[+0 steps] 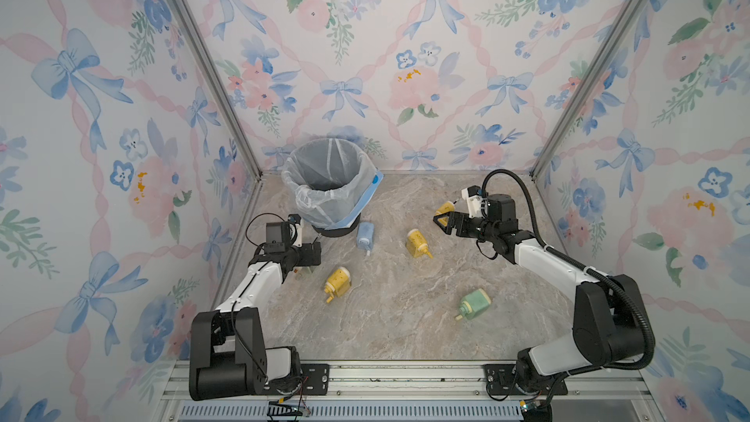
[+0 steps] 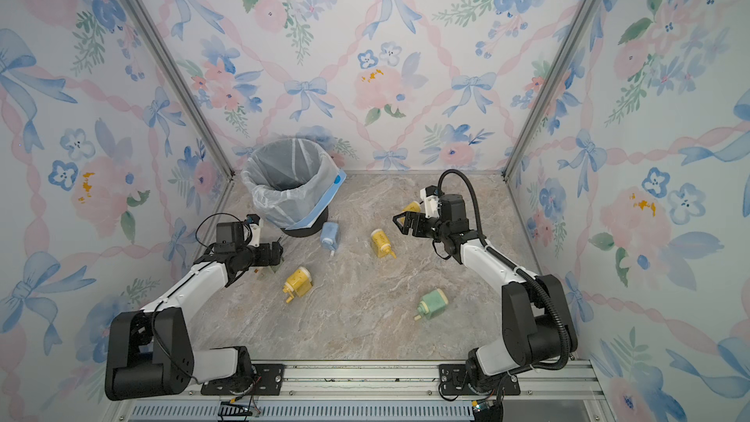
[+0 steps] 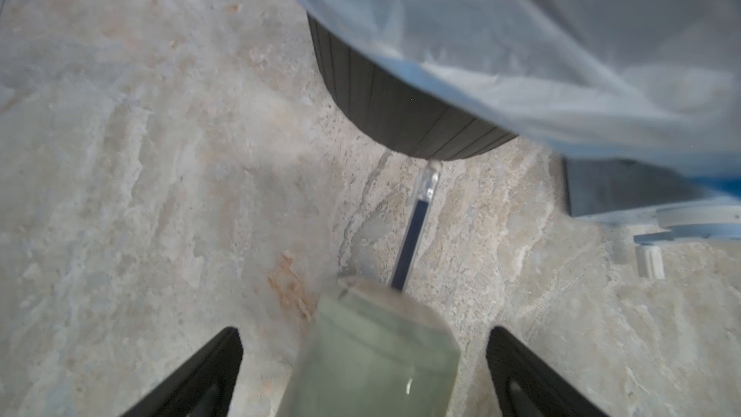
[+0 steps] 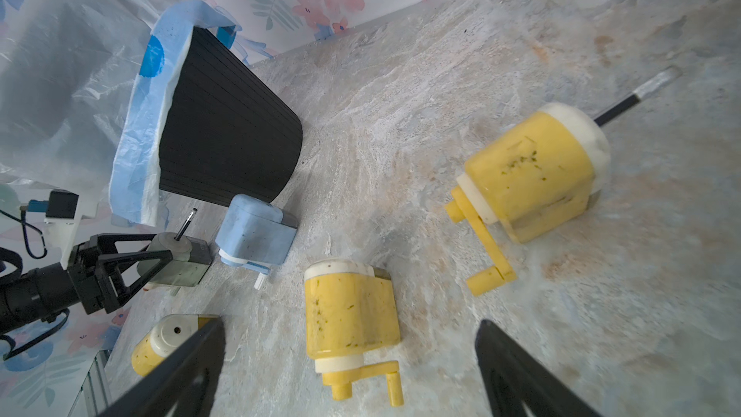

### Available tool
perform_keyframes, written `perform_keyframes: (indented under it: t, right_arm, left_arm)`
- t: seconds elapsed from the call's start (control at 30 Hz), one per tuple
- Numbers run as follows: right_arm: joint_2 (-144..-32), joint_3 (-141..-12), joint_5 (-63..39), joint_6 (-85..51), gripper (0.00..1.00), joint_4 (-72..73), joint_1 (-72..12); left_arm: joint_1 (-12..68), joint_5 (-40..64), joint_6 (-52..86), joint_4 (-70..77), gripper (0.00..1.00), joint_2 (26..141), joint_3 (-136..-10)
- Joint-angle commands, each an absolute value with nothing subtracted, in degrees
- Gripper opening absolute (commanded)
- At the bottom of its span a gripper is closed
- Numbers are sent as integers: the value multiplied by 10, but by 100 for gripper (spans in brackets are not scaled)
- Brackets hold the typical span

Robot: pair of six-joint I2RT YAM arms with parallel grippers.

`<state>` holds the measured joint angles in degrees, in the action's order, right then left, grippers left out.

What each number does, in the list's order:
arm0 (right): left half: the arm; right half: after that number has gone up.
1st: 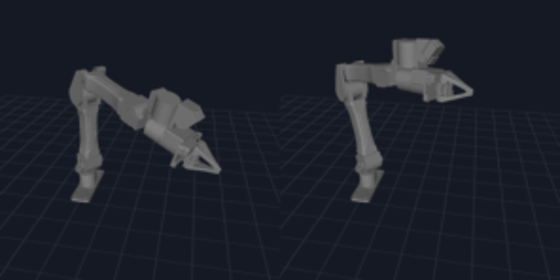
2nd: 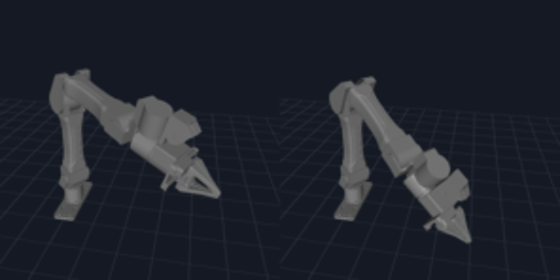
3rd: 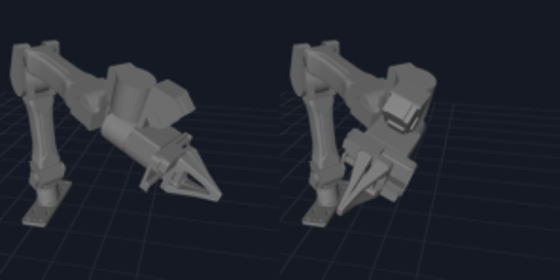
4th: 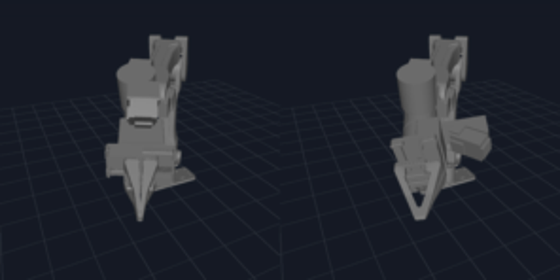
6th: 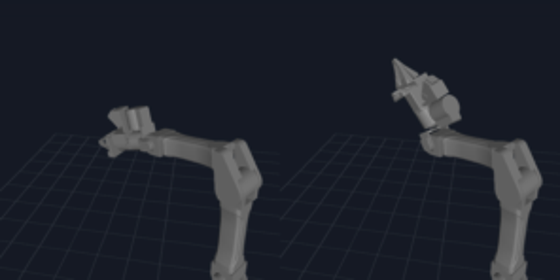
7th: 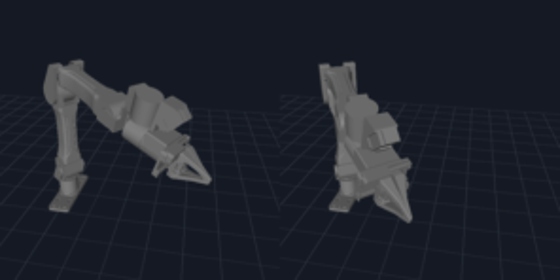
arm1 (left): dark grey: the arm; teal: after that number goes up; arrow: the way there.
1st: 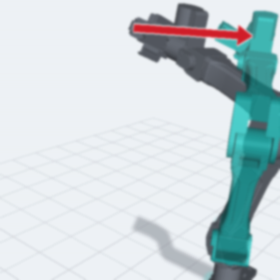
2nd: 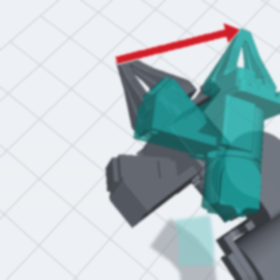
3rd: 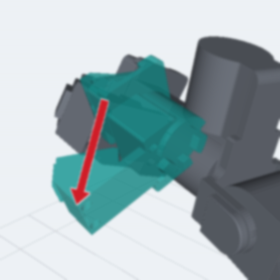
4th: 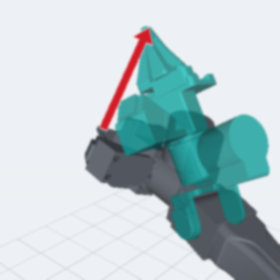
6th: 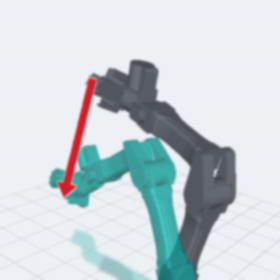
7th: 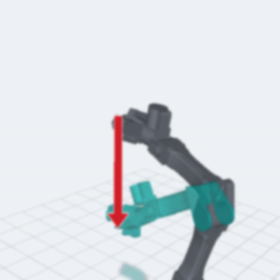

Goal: Take out the pencil sharpener tray and clean the shavings
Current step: Move the pencil sharpener to the center of the board, then pick up the pencil sharpener from the center of the board.

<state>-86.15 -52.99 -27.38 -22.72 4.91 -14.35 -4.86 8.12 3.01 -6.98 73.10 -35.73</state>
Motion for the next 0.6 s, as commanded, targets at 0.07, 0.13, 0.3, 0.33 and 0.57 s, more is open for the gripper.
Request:
perform_keyframes:
  t: [0.07,0.13,0.3,0.33,0.57]
  right_arm:
    - [-849,-545,-264,-215,97,28,-159]
    - [-847,-545,-259,-210,97,22,-164]
    - [-850,-550,-252,-203,97,14,-173]
    - [-852,-553,-252,-202,97,13,-174]
    - [-846,-555,-244,-187,97,-1,-177]
  left_arm:
    - [-53,82,130,87,98,662,-239]
    - [-51,69,136,127,98,639,-212]
    - [-57,79,149,180,98,639,-211]
    - [-62,91,155,189,98,646,-209]
    - [-102,174,126,179,94,705,-217]
